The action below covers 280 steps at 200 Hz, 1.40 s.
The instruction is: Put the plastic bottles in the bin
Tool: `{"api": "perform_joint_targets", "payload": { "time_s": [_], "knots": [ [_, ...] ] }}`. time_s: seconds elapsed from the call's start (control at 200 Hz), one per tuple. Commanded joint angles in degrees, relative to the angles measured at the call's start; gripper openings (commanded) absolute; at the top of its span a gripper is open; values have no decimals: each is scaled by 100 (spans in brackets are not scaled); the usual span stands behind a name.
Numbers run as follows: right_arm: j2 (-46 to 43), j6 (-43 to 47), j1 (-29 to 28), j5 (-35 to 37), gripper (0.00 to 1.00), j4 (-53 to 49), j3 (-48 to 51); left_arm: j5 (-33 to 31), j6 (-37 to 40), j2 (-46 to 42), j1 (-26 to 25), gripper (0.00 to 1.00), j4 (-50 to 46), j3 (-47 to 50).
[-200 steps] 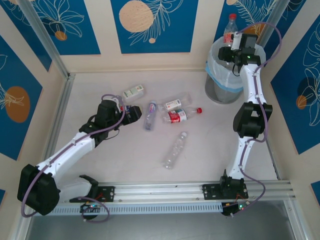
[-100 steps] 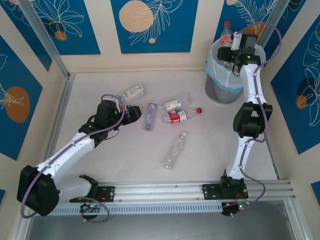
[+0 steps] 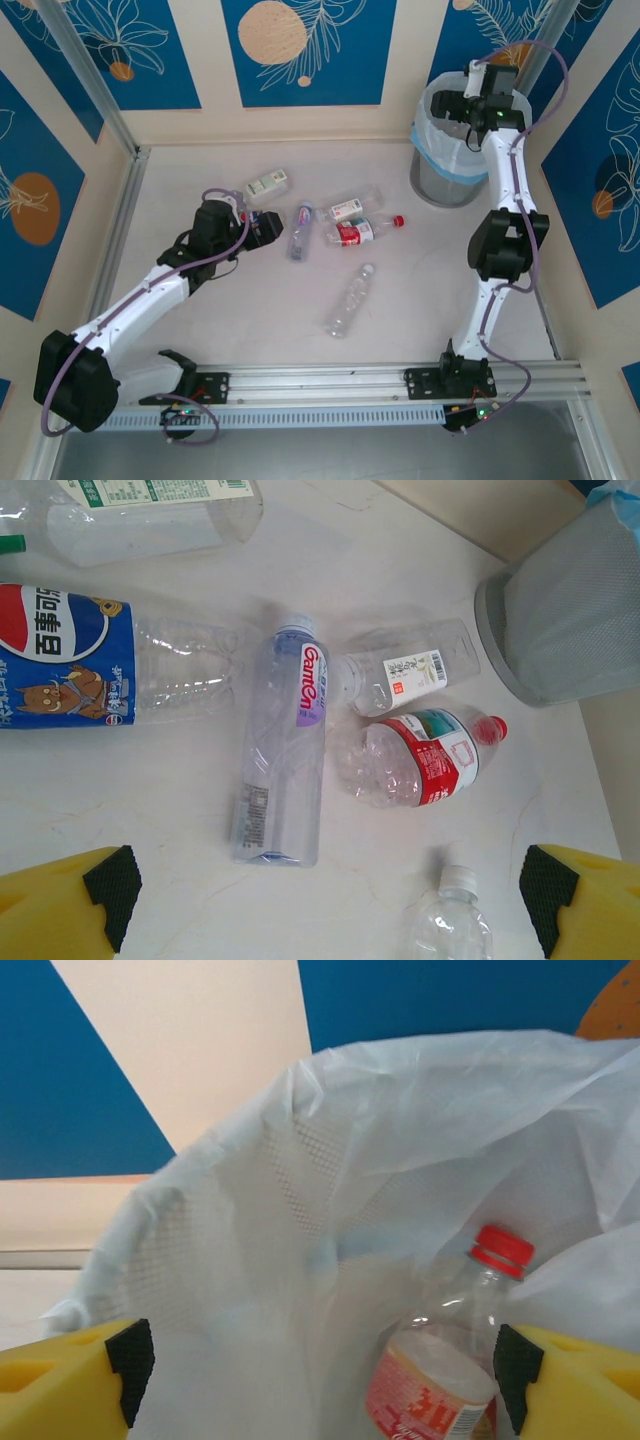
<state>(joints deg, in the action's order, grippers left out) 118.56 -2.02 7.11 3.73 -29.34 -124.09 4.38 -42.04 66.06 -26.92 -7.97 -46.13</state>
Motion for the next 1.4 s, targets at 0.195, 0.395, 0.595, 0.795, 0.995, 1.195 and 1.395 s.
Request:
{"api": "perform_joint_targets", "payload": {
  "time_s": [0.195, 0.395, 0.595, 0.795, 0.995, 1.195, 1.395],
  "knots": [
    [-1451, -365, -264, 213, 100, 446, 1213, 123, 98, 17, -36, 99, -48, 34],
    [-2869, -686, -679, 154, 99, 797, 2986, 214, 301, 267, -46, 99, -324, -127],
    [-4498, -837, -1551, 820, 100, 983, 4717, 210, 510, 488, -59, 99, -620, -260],
    [-5448, -1536, -2741, 1364, 100, 296, 5759, 441, 870, 691, -194, 99, -719, -424],
    [-5563, -3065, -3594, 1805, 100, -1223, 6186, 402, 1162, 785, -412, 99, -1013, -438],
    [-5563, -4778, -4693, 2039, 100, -1800, 6665, 221, 1198, 687, -478, 99, -964, -244],
    [-5388, -6944, -5782, 2398, 100, -2291, 6985, 494, 1357, 473, -488, 99, -1024, -174]
  ]
}}
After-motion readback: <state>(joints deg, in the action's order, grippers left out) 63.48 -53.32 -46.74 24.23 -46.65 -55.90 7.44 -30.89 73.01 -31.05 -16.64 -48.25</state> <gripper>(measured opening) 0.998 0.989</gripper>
